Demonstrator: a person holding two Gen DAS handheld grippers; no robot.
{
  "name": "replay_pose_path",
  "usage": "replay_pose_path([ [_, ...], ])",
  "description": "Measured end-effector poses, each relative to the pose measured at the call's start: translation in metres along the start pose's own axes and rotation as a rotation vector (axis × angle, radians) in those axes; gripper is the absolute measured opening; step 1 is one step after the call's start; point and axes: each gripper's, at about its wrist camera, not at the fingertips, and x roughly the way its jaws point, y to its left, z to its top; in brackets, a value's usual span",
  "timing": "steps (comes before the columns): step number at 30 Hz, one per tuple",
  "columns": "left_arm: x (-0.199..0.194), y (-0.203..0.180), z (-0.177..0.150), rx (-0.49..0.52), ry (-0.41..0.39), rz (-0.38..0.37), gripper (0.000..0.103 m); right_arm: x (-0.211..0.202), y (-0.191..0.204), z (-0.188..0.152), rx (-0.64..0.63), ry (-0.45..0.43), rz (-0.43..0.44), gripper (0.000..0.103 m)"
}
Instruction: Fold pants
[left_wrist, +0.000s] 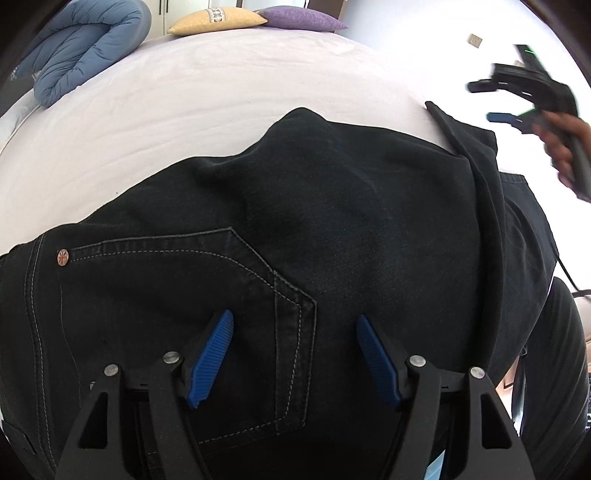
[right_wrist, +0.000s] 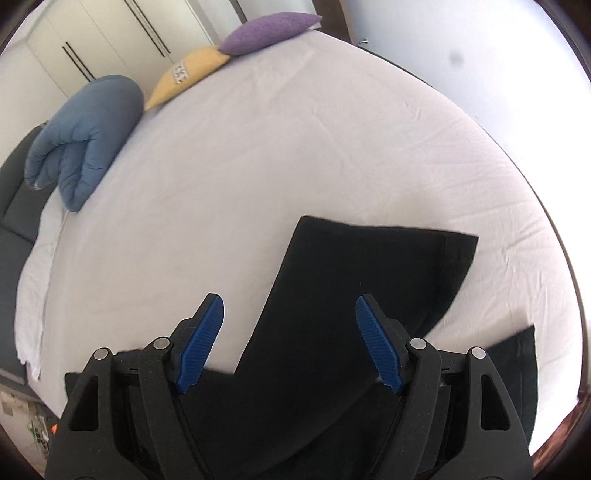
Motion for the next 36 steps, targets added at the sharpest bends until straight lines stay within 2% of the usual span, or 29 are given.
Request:
replay_pose_path([
  [3, -0.004, 0.004, -0.004, -0.003, -0.013, -0.008, 0.071, 0.049, 0.007, 0.02, -0.033, 0.07, -0.116, 0.073],
  [6, -0.001, 0.002, -0.001, -0.009, -0.023, -0.017, 0.07, 0.091, 0.0, 0.033, 0.016, 0.154, -0.18, 0.073],
  [9, -0.006, 0.008, -0.006, -0.012, -0.03, -0.019, 0.068, 0.112, -0.003, 0.037, 0.011, 0.162, -0.213, 0.073],
  [10, -0.011, 0.012, -0.006, -0.011, -0.031, -0.003, 0.057, 0.114, -0.002, 0.039, -0.002, 0.154, -0.221, 0.073],
  [11, -0.016, 0.016, -0.004, -0.022, -0.028, -0.011, 0.041, 0.115, -0.003, 0.041, -0.004, 0.144, -0.223, 0.073],
  [12, -0.021, 0.019, -0.002, -0.048, -0.027, -0.048, 0.032, 0.116, -0.004, 0.043, 0.0, 0.134, -0.223, 0.067],
  [13, -0.027, 0.024, 0.001, -0.087, -0.033, -0.102, 0.019, 0.115, -0.006, 0.042, 0.0, 0.127, -0.223, 0.062],
  [15, -0.035, 0.025, 0.004, -0.113, -0.056, -0.115, 0.017, 0.115, -0.012, 0.048, -0.004, 0.113, -0.217, 0.039],
  [16, -0.034, 0.024, 0.005, -0.119, -0.054, -0.129, 0.01, 0.114, -0.015, 0.05, -0.01, 0.111, -0.206, 0.035],
  [19, -0.019, 0.034, 0.003, -0.189, -0.029, -0.169, 0.009, 0.111, -0.026, 0.058, -0.001, 0.101, -0.188, 0.021],
  [21, -0.009, 0.051, -0.003, -0.285, -0.034, -0.245, 0.008, 0.105, -0.035, 0.062, 0.033, 0.083, -0.158, 0.016],
  [22, -0.006, 0.064, -0.009, -0.35, -0.041, -0.296, 0.008, 0.099, -0.041, 0.064, 0.056, 0.068, -0.139, 0.016],
  [24, -0.003, 0.079, -0.017, -0.414, -0.049, -0.36, 0.008, 0.085, -0.055, 0.065, 0.092, 0.036, -0.101, 0.016],
  [28, -0.005, 0.081, -0.017, -0.4, -0.042, -0.345, 0.008, 0.038, -0.085, 0.051, 0.194, -0.059, 0.036, 0.016],
  [31, -0.004, 0.086, -0.017, -0.422, -0.035, -0.365, 0.008, -0.002, -0.115, 0.028, 0.277, -0.136, 0.138, 0.016],
  [34, -0.001, 0.085, -0.009, -0.436, -0.028, -0.379, 0.008, -0.052, -0.134, -0.02, 0.354, -0.211, 0.177, 0.013],
  [36, -0.001, 0.088, -0.008, -0.434, -0.017, -0.375, 0.008, -0.077, -0.164, -0.052, 0.42, -0.266, 0.187, 0.013],
])
